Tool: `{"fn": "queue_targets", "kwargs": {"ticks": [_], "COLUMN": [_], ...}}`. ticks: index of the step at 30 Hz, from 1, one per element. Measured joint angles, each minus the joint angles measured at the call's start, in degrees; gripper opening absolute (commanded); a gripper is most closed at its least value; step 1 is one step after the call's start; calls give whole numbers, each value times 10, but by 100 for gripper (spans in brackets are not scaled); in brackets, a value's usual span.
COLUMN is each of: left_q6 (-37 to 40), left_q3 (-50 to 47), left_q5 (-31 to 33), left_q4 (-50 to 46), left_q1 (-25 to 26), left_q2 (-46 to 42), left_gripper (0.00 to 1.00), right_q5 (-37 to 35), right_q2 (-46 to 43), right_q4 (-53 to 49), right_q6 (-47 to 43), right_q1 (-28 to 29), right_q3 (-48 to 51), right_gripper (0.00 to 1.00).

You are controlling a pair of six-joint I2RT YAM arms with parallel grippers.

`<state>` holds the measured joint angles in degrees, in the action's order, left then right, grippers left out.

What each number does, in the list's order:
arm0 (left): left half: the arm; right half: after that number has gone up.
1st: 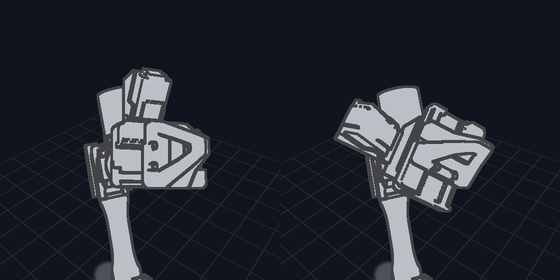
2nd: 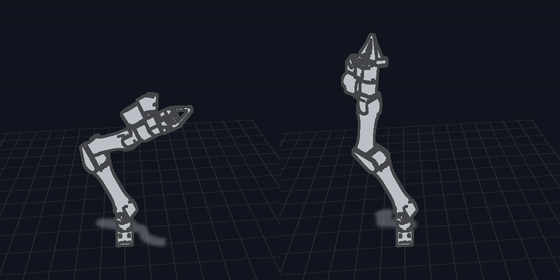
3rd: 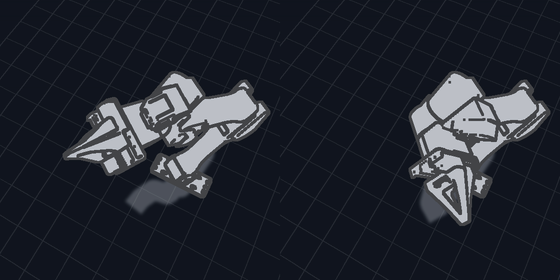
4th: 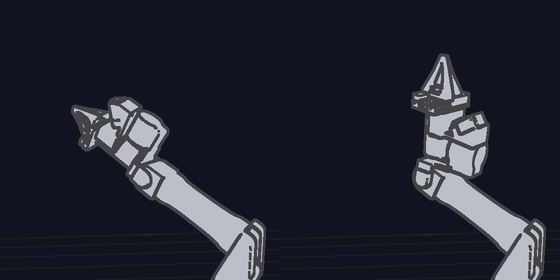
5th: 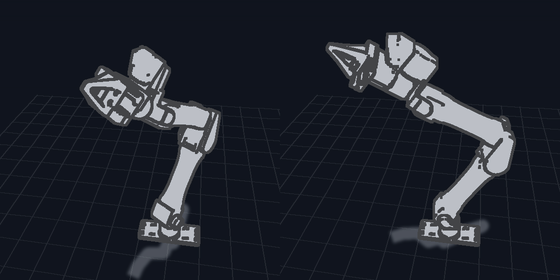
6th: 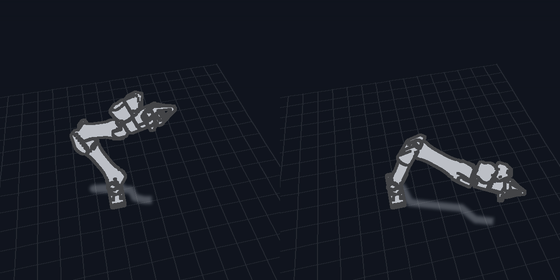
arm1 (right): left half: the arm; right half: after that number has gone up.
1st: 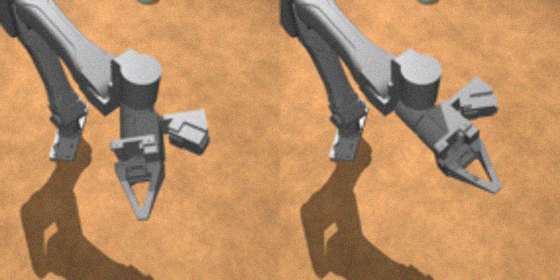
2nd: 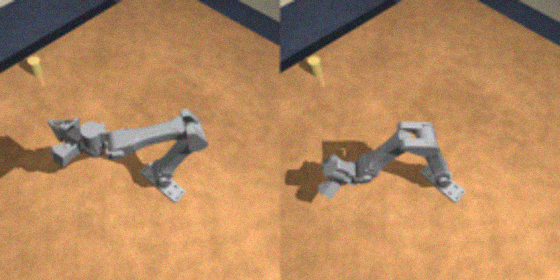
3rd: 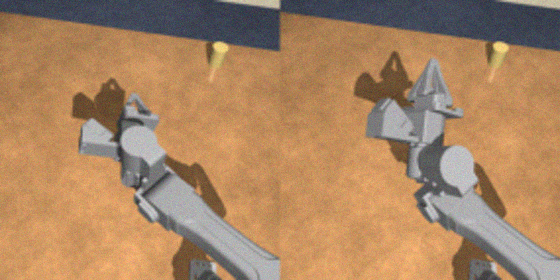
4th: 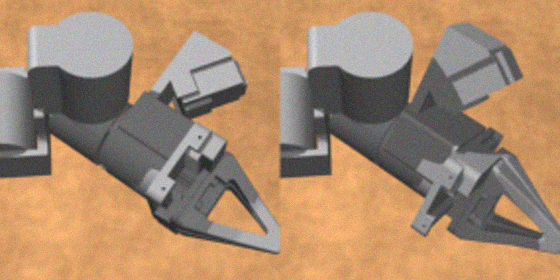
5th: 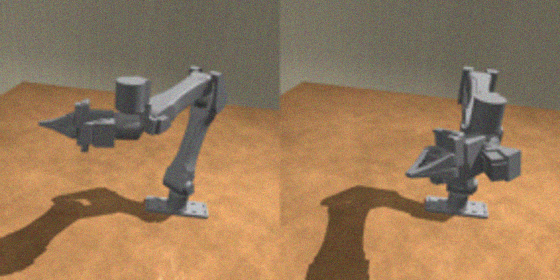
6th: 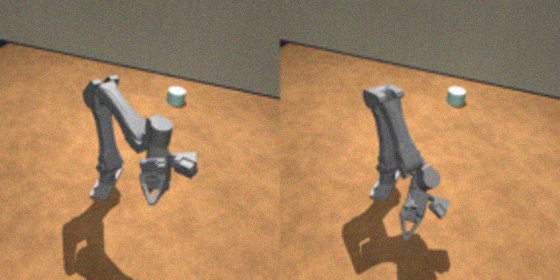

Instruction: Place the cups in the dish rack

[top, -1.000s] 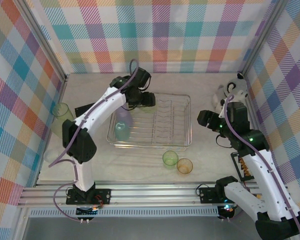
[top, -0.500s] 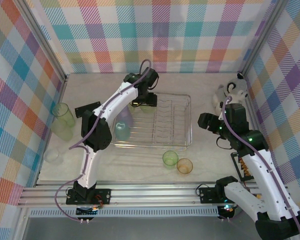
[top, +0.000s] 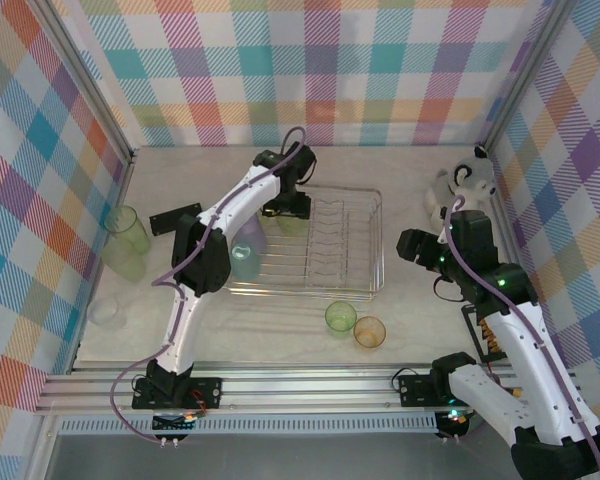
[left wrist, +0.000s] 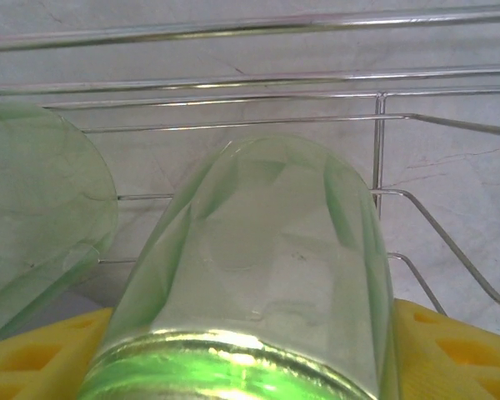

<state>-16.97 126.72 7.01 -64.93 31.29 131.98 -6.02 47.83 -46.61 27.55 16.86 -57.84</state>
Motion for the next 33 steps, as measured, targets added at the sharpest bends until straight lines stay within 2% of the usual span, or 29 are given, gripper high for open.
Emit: {"fn": "queue_targets", "kwargs": {"ticks": [6,12,16,24,33], "left_q6": [8,14,17,31,36], "left_q3": [29,33,35,41,45], "left_q5": [8,19,26,30,30], "left_q4": [3,5,4,6,12], "left_q1": [0,0,0,1,13], "left_q2": [16,21,22,27,25], "left_gripper": [53,68,84,99,100], "right_q5": [0,0,0,-4,-5], "right_q2": [0,0,0,-2,-22], "right_q4": [-2,-11,-11,-17,-35], "right_q6": [0,-1,-2,-11,-11], "right_q1": [0,0,0,0,0], "right_q3": [0,0,0,0,-1], "right_gripper": [81,81,81,81,81]}}
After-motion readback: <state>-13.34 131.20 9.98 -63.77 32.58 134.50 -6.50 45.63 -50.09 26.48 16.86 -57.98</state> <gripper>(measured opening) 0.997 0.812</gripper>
